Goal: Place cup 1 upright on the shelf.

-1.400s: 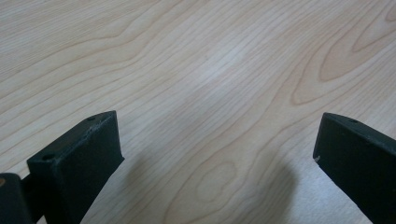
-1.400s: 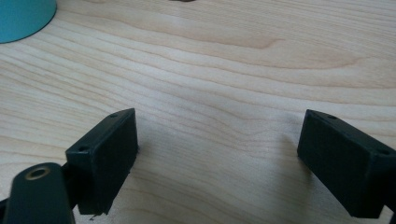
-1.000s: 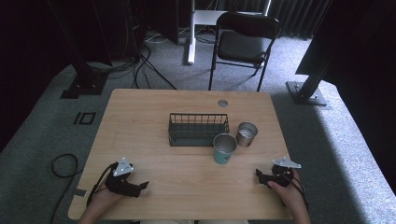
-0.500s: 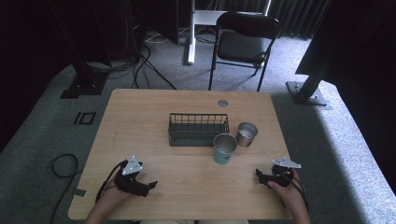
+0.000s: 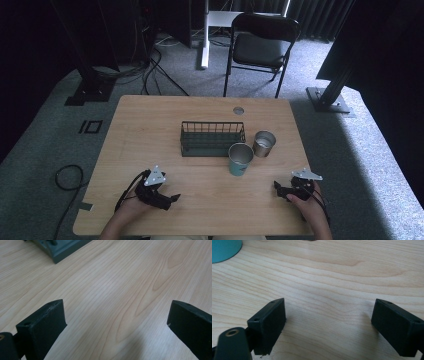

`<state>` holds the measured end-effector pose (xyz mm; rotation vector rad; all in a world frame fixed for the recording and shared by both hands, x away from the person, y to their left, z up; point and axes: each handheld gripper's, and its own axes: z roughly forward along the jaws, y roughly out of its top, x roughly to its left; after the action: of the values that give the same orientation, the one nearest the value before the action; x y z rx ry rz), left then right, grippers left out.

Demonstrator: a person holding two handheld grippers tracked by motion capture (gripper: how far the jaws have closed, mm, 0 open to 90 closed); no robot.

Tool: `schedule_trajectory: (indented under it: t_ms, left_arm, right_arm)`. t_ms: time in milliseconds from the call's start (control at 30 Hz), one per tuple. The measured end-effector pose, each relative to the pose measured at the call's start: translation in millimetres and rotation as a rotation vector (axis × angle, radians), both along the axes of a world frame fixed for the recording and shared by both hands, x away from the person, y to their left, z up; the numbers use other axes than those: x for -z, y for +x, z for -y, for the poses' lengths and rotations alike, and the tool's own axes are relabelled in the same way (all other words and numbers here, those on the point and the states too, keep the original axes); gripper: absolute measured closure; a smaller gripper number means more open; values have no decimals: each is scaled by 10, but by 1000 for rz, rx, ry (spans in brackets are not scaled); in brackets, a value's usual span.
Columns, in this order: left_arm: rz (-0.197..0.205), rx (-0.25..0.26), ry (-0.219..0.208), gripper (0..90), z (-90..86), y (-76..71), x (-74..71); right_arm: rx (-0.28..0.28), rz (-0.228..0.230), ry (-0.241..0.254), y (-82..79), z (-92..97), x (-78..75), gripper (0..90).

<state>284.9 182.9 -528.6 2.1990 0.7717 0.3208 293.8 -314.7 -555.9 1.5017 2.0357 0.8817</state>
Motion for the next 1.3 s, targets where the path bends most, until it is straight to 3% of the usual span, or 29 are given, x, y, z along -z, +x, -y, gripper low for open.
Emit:
schedule_trajectory:
  t_ms: [400,600,1300]
  left_arm:
    - [-13,44,-28,24,205,90,-2]
    - [-5,67,-14,24,311,113,-21]
    - [24,119,-29,24,641,210,-114]
  right_arm:
    - [0,0,0,0,0,0,118]
    - [0,0,0,0,0,0,118]
    - [1,0,1,0,-1,0,118]
